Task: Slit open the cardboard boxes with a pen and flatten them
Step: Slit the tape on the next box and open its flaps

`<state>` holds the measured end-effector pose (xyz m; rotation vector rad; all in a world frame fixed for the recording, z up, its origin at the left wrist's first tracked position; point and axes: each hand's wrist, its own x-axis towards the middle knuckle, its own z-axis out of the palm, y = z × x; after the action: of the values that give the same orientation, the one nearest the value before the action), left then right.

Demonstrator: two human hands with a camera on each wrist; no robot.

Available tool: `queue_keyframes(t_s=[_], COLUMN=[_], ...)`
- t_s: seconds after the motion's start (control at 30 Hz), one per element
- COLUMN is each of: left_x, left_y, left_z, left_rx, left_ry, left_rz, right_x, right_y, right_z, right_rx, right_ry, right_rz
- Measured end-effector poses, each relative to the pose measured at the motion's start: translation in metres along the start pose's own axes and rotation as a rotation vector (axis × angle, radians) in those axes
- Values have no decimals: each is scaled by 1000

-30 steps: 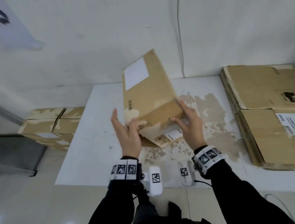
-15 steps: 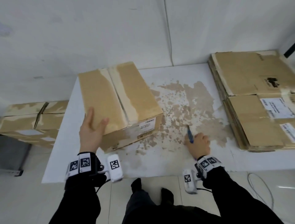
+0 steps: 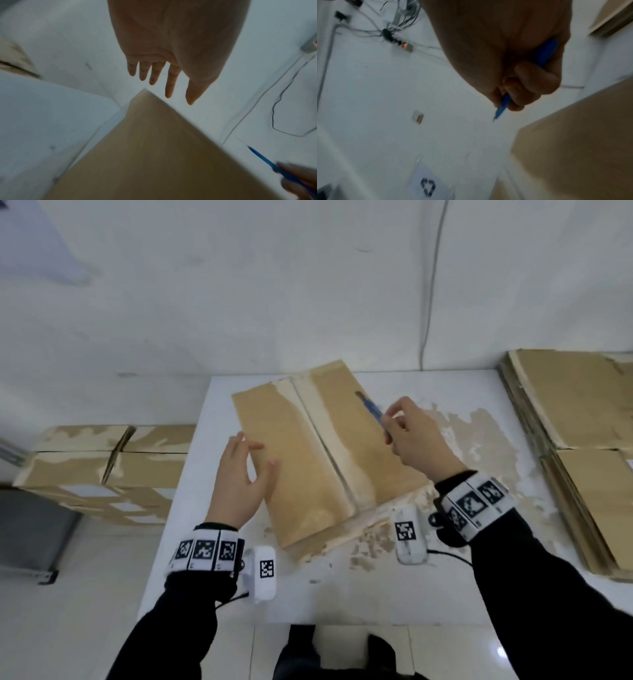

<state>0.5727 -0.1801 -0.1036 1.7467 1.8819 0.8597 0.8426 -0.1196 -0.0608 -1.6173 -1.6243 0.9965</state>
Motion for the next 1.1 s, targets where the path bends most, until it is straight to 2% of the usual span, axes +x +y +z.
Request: queue_keyframes(t_s=[0.17, 0.27, 0.37, 0.67, 0.83, 0.97, 1.1], left_x=[69, 93, 96, 96, 97, 97, 94], left_y=[-11, -23, -37, -40, -40, -38, -36], left_z=[-10, 2, 13, 20, 19, 21, 21], left_rx=[200, 338, 375, 368, 358, 366, 363], left_ry=[-122, -245, -237, -210, -186, -180, -162], left_rz=[220, 269, 289, 301, 299, 285, 279], right_x=[65, 88, 95, 96, 92, 91, 84], right_y=[-52, -70, -82, -97, -113, -118, -115], right_z=[59, 84, 98, 113, 123, 121, 120], right_rx=[-388, -592, -737, -985, -1087, -1071, -1045], right_ry=[-103, -117, -130, -61, -90, -114, -79], right_rz=[-91, -97, -90, -225, -239, -206, -209])
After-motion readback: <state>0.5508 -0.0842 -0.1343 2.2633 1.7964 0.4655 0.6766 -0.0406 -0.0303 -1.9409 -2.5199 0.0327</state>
